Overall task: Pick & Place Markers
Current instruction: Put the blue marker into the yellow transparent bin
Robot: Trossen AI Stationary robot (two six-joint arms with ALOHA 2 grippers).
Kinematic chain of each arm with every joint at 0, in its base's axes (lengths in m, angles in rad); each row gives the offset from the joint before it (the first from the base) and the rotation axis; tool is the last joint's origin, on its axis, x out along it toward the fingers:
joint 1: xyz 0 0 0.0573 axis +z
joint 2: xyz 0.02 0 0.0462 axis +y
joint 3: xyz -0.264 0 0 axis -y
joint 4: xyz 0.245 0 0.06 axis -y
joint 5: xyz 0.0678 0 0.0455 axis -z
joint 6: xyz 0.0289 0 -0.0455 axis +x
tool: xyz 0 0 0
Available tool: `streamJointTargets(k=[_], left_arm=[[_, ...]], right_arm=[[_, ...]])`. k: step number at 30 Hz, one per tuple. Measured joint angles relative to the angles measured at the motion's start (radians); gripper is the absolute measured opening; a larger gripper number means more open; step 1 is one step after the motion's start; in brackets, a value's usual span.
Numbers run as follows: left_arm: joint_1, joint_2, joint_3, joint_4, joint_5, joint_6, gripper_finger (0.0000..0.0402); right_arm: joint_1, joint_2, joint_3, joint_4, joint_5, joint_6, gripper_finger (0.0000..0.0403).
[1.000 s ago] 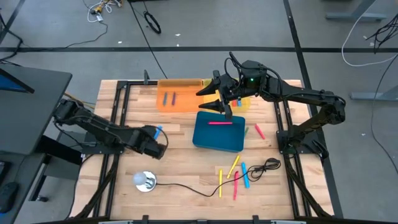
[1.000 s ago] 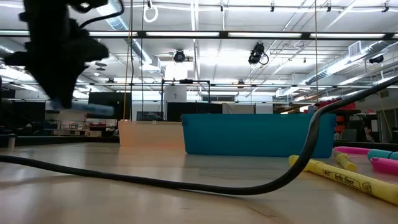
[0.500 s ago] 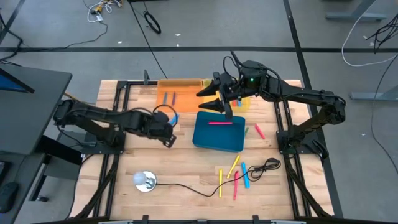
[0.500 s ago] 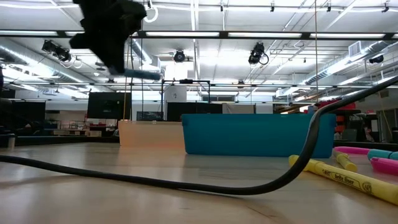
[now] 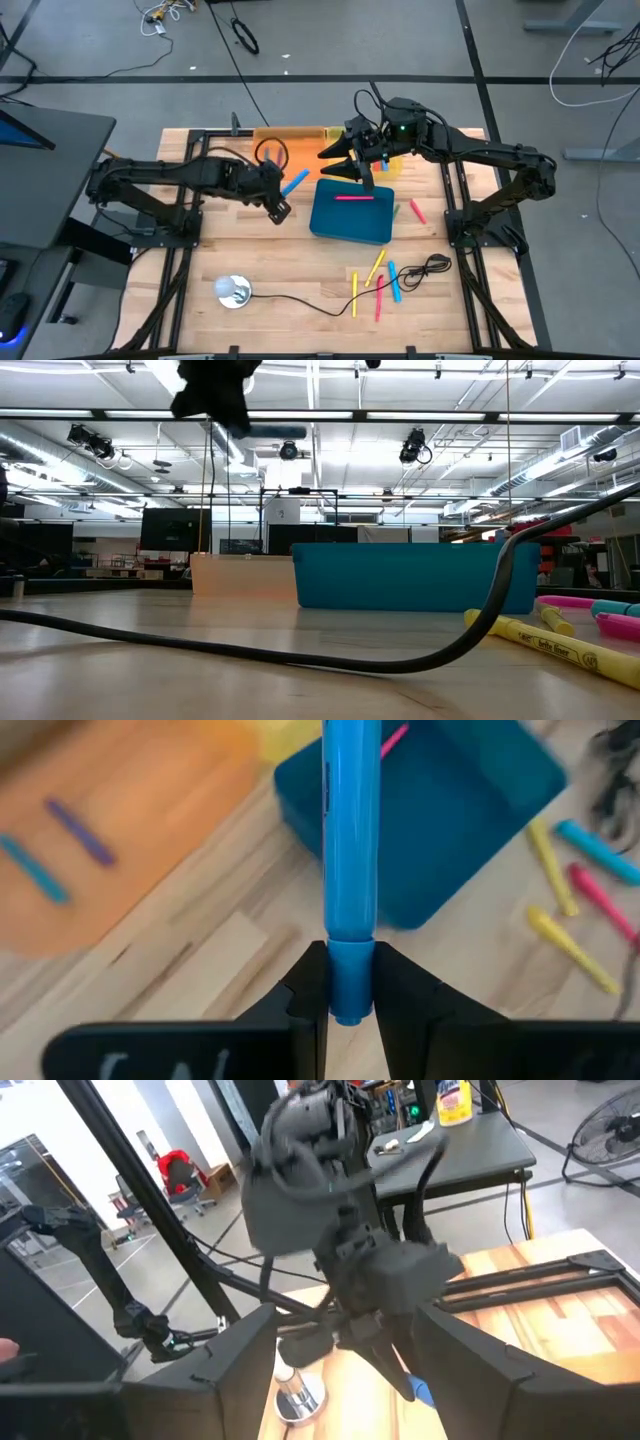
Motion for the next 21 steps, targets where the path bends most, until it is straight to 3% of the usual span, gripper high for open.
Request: streamJointTargets(k=[11,21], left_arm=[[0.048,0.0,0.109,0.039,0.162,0.147,0.0062],[0.084,0.0,0.185,0.036,0.338,0.217,0.0061]], right_arm=[[0.0,0.0,0.0,-0.001,0.001,0.005,0.0236],[-0.011,0.0,0.22,-0.377,0.123,-0.115,0.0236]])
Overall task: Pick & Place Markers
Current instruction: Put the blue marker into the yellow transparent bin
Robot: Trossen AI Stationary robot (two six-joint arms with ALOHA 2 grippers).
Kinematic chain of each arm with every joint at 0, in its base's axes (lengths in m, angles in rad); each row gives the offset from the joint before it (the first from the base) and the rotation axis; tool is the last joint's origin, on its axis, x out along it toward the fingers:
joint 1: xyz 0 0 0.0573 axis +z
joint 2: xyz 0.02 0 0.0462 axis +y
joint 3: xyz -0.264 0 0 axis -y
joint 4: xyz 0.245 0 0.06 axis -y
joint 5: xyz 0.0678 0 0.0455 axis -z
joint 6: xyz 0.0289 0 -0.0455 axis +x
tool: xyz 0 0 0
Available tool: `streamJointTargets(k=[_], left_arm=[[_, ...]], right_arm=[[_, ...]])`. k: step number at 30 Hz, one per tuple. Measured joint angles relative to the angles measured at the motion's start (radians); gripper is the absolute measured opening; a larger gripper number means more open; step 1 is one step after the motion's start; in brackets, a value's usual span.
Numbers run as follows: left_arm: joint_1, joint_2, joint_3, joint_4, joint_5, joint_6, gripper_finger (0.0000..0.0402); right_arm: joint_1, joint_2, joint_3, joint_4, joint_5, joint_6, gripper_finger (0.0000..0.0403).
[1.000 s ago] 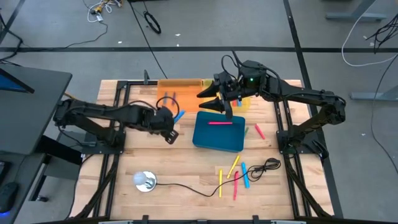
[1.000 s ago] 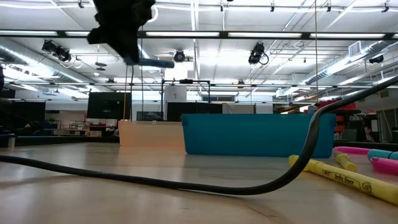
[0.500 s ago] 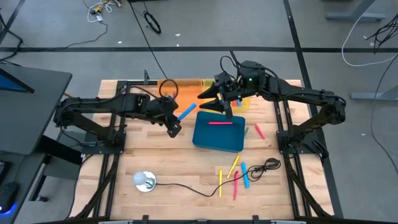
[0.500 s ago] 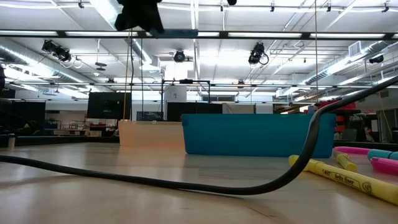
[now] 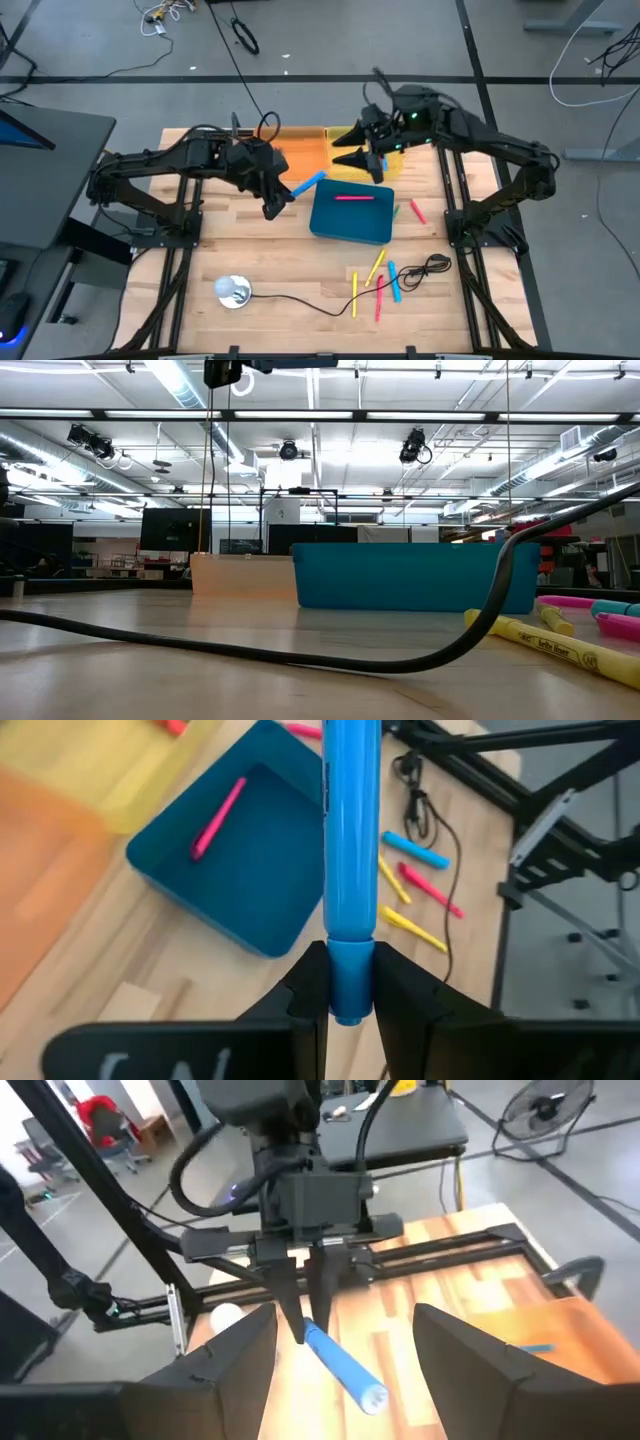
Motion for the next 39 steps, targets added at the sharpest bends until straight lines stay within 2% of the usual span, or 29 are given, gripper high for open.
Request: streamJointTargets(k=[8,15,24,26,32,36,39], left_arm=[[0.037,0.0,0.016,-0.002,0.082,0.042,0.006],[0.04,0.0,0.016,-0.006,0.148,0.041,0.006],[0.039,0.0,0.016,-0.036,0.224,0.013,0.006],[0.042,0.0,0.016,-0.035,0.251,-0.007,0.006],[0.069,0.0,0.016,-0.035,0.347,-0.109,0.006],[0.094,0.0,0.016,-0.034,0.401,-0.184,0.006],[0.116,0.001,0.016,-0.02,0.479,-0.256,0.006]], right_arm=[[-0.003,0.06,0.162,-0.232,0.0,-0.046,0.0236],[0.01,0.103,0.178,-0.243,-0.023,-0.041,0.0236],[0.08,0.161,0.179,-0.234,-0.042,-0.083,0.0236],[0.104,0.169,0.179,-0.231,-0.001,-0.132,0.0236],[0.186,0.173,0.179,-0.219,0.249,-0.362,0.0236],[0.234,0.173,0.179,-0.224,0.341,-0.473,0.0236],[0.272,0.173,0.179,-0.237,0.405,-0.612,0.0236]])
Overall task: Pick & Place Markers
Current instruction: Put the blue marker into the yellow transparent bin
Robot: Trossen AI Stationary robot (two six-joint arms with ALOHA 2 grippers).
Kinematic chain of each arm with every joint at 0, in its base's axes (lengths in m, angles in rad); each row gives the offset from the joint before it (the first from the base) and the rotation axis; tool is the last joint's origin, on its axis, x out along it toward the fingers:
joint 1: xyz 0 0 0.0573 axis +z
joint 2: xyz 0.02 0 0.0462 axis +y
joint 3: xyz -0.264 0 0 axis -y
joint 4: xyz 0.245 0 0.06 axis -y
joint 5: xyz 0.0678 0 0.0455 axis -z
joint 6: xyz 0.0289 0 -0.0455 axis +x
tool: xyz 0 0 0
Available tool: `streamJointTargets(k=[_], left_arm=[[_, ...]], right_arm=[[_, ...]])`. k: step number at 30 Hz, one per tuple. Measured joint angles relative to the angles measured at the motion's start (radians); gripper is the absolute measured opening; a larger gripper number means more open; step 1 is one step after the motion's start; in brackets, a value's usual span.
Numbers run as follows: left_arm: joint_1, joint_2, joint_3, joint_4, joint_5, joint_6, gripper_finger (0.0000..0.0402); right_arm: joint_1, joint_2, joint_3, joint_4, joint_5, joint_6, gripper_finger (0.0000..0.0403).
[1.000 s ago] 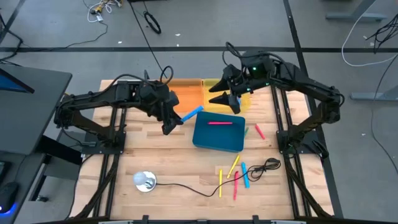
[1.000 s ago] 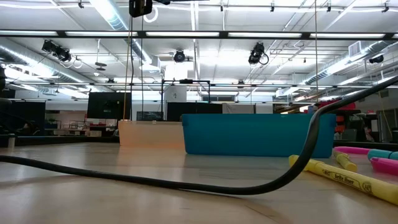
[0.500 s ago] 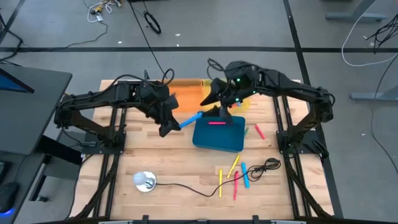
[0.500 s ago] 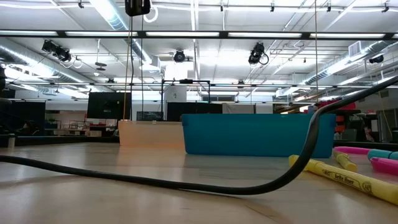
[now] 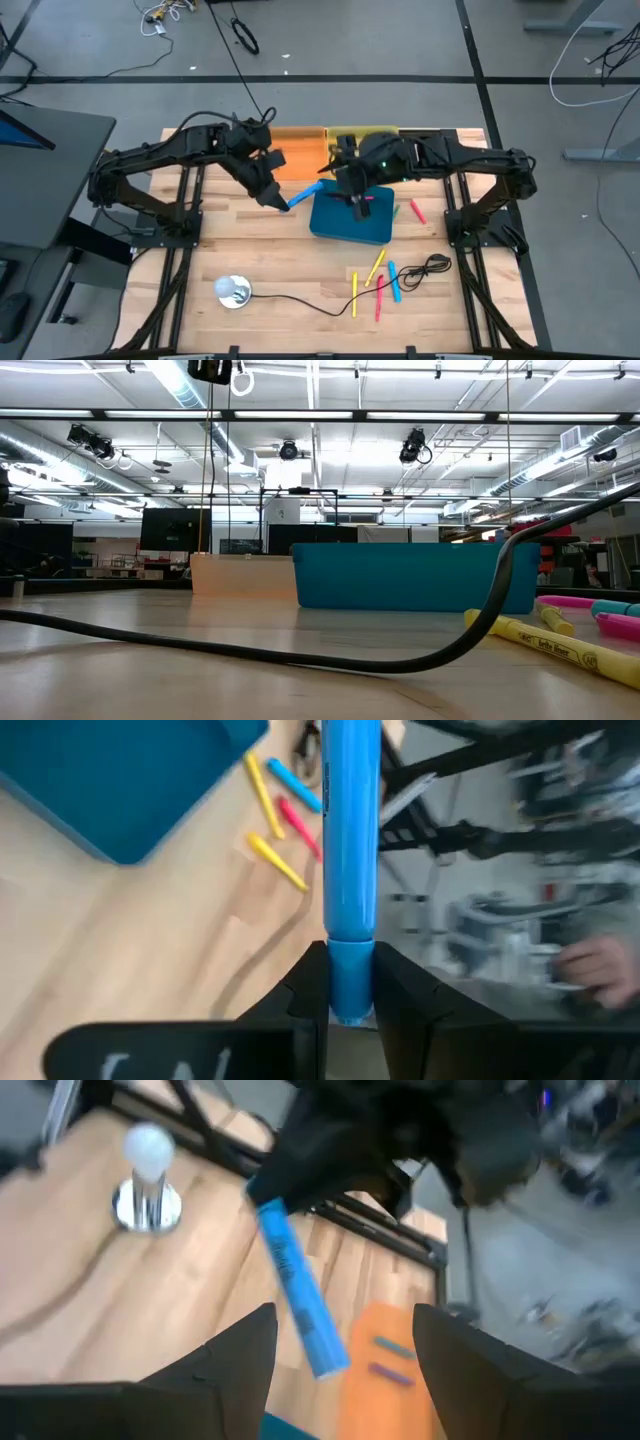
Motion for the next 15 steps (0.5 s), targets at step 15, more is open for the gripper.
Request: streamJointTargets(k=[15], left_arm=[[0.017,0.059,0.001,0.085,0.186,-0.153,0.006]], right_arm=[[0.047,0.049,0.0,-0.047,-0.054,-0.061,0.0236]])
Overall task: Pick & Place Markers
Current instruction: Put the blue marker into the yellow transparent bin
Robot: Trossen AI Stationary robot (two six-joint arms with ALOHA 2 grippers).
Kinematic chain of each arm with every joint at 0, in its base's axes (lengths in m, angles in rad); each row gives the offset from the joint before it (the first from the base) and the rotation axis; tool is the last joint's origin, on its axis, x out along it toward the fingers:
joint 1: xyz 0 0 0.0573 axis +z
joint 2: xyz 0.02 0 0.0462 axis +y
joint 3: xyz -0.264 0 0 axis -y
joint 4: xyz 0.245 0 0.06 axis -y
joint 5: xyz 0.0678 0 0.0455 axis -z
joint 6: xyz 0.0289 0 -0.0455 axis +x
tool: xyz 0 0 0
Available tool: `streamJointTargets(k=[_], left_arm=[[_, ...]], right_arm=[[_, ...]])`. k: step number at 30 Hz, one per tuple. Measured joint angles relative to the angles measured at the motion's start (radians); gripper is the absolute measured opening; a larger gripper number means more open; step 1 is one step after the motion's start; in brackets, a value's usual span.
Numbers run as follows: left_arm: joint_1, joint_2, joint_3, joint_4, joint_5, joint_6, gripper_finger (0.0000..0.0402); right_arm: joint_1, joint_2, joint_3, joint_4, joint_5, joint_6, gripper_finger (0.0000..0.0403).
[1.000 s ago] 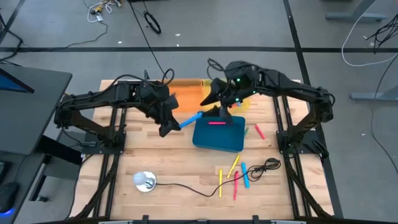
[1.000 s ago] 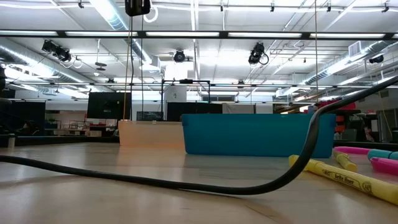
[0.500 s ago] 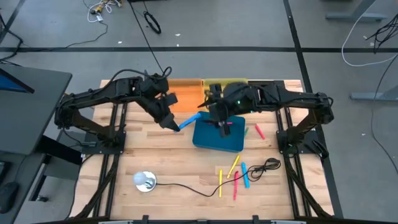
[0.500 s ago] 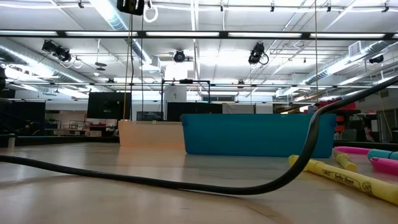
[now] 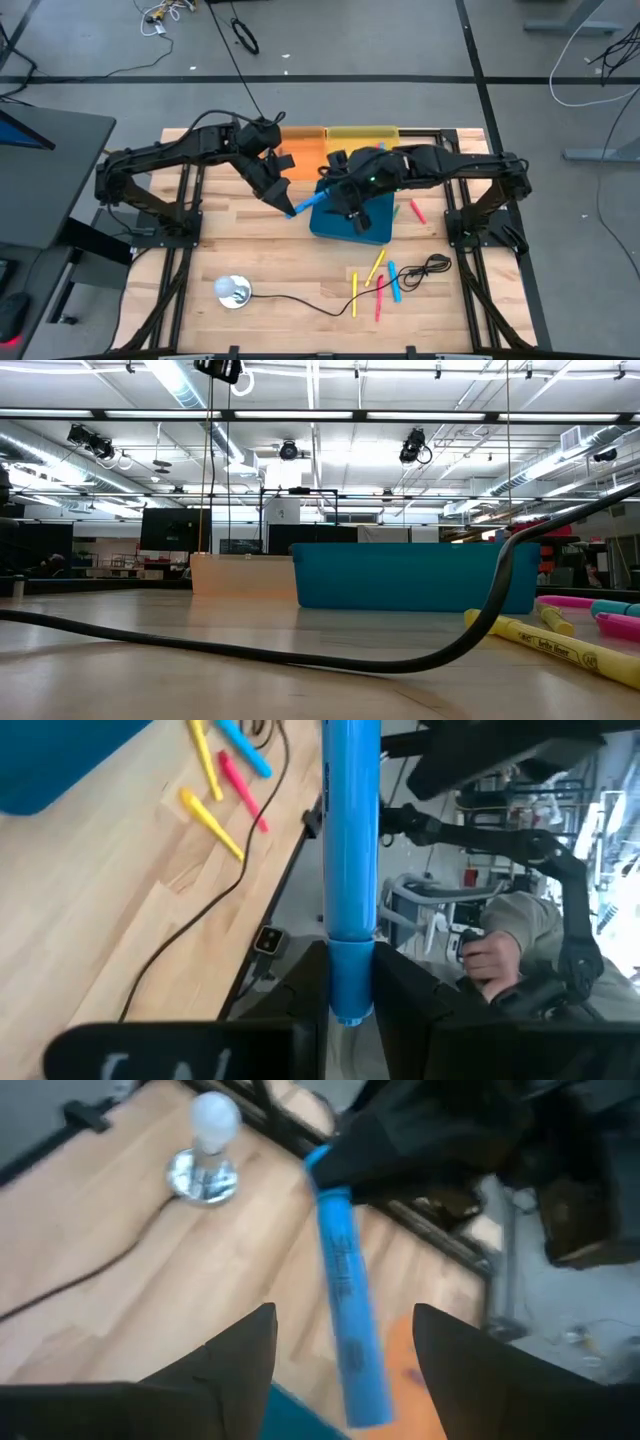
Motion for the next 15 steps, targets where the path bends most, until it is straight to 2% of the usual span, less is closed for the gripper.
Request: streamJointTargets(k=[3,12,15], left_arm=[[0.0,0.004,-0.002,0.0,-0.001,0.0,0.006],[0.0,0.007,-0.002,0.003,0.028,-0.013,0.006],[0.0,0.007,-0.002,0.004,0.029,-0.015,0.006]], right_arm=[[0.022,0.019,0.0,-0.027,-0.003,-0.004,0.0236],[0.039,0.051,-0.002,-0.027,0.161,-0.087,0.0236],[0.041,0.047,-0.001,-0.025,0.167,-0.111,0.0236]])
